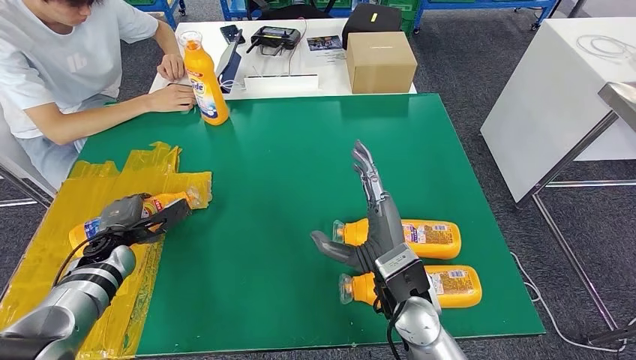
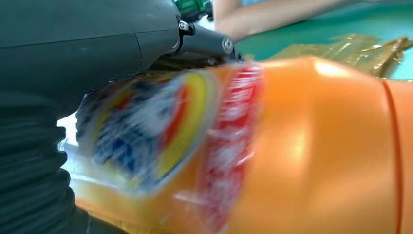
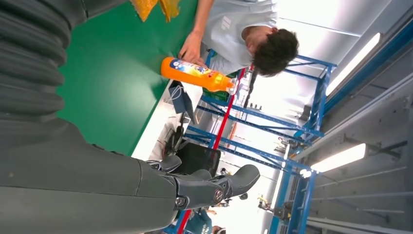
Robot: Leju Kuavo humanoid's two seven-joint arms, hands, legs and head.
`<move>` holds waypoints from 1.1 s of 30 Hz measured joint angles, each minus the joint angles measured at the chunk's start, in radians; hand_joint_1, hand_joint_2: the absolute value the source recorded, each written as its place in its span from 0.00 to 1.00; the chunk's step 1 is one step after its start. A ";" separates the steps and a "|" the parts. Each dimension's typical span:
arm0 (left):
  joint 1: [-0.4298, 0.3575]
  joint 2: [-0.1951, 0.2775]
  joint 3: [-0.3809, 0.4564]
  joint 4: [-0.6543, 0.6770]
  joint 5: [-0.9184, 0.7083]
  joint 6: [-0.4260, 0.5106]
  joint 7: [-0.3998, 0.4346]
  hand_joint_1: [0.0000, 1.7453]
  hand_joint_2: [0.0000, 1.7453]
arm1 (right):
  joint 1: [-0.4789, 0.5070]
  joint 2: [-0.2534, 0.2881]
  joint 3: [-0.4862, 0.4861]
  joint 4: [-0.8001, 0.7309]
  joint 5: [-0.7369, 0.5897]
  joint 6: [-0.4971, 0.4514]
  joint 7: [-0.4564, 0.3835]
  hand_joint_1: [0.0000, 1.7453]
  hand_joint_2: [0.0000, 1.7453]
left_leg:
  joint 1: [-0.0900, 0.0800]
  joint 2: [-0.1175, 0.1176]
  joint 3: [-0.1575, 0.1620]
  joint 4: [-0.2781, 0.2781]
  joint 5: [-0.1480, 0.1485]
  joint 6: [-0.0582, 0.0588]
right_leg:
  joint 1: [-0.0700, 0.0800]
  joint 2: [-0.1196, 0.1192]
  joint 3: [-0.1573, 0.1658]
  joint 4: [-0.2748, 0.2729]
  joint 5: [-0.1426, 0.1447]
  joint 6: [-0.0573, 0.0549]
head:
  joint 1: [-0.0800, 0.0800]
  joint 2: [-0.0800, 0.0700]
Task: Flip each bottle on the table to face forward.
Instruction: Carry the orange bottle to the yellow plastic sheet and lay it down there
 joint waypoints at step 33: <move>0.388 -0.147 0.048 -0.691 0.329 0.449 -0.470 0.00 1.00 | 0.045 -0.026 -0.013 0.012 0.123 -0.080 0.000 0.00 1.00 | 0.000 -0.004 -0.016 0.001 0.001 -0.001 | 0.000 -0.003 -0.015 0.000 0.000 0.000 | 0.000 0.000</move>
